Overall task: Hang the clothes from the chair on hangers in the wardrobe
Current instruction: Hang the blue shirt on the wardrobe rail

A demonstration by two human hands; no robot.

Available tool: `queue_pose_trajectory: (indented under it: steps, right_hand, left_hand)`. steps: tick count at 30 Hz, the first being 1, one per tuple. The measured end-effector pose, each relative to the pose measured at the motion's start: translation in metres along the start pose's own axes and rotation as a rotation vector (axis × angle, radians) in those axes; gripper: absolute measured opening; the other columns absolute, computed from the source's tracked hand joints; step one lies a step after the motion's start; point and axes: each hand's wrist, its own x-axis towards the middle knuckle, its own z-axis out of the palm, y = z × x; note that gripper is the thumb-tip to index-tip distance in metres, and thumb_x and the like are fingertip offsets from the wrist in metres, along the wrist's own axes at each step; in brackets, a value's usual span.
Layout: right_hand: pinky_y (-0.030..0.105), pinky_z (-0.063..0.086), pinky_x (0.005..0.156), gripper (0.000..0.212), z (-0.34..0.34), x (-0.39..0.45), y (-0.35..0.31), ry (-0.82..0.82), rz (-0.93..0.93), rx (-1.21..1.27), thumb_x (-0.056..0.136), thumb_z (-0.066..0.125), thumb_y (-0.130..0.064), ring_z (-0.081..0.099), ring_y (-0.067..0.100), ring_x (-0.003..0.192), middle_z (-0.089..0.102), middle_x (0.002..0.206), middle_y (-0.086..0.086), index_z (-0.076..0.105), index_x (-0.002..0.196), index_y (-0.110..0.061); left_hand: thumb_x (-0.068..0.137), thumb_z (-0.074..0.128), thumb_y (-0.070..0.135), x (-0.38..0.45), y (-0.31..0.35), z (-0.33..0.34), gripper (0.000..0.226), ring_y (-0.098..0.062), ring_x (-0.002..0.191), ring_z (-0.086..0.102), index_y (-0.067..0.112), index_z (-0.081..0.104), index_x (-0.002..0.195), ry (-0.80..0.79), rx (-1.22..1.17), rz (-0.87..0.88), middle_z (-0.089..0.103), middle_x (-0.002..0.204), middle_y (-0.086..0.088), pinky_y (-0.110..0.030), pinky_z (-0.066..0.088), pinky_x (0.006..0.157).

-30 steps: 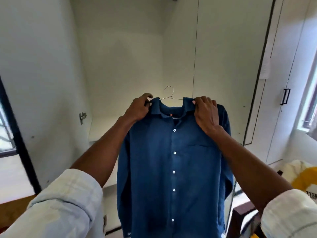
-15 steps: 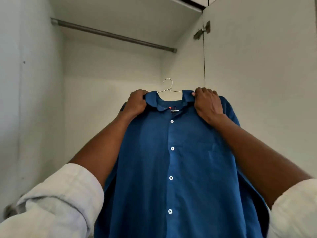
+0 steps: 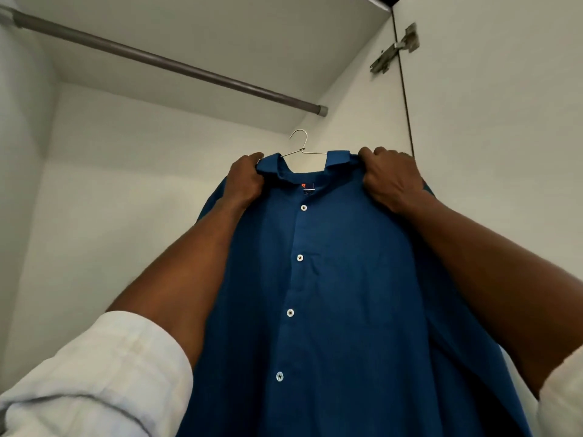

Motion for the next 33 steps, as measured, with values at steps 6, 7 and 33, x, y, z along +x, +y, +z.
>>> queue_pose_trajectory:
  steps: [6,7,33]
  right_hand:
    - [0.038,0.029,0.061,0.026,0.068,0.063,0.028,0.116,-0.013,-0.119,0.094,0.037,-0.010,0.057,0.039,0.078,0.061,0.095,0.022,0.054,0.112,-0.002]
    - [0.038,0.029,0.061,0.025,0.076,0.075,0.032,0.129,-0.018,-0.138,0.095,0.037,-0.010,0.057,0.040,0.079,0.061,0.096,0.022,0.054,0.111,-0.001]
    - [0.035,0.034,0.072,0.024,0.142,0.209,0.032,0.130,0.001,-0.360,0.098,0.039,-0.006,0.061,0.032,0.094,0.065,0.103,0.014,0.063,0.098,-0.006]
  left_hand:
    - [0.082,0.043,-0.002,0.063,-0.024,0.070,0.061,-0.038,0.123,0.048,0.004,0.034,0.143,0.056,0.016,0.003,0.050,0.137,-0.021,-0.042,0.042,0.095]
    - [0.078,0.042,-0.001,0.072,-0.025,0.079,0.066,-0.037,0.124,0.048,0.005,0.034,0.143,0.060,-0.006,0.021,0.050,0.138,-0.019,-0.044,0.043,0.099]
    - [0.084,0.051,0.006,0.161,-0.019,0.171,0.068,-0.034,0.131,0.045,0.013,0.031,0.149,-0.116,0.131,0.176,0.044,0.147,-0.014,-0.047,0.042,0.106]
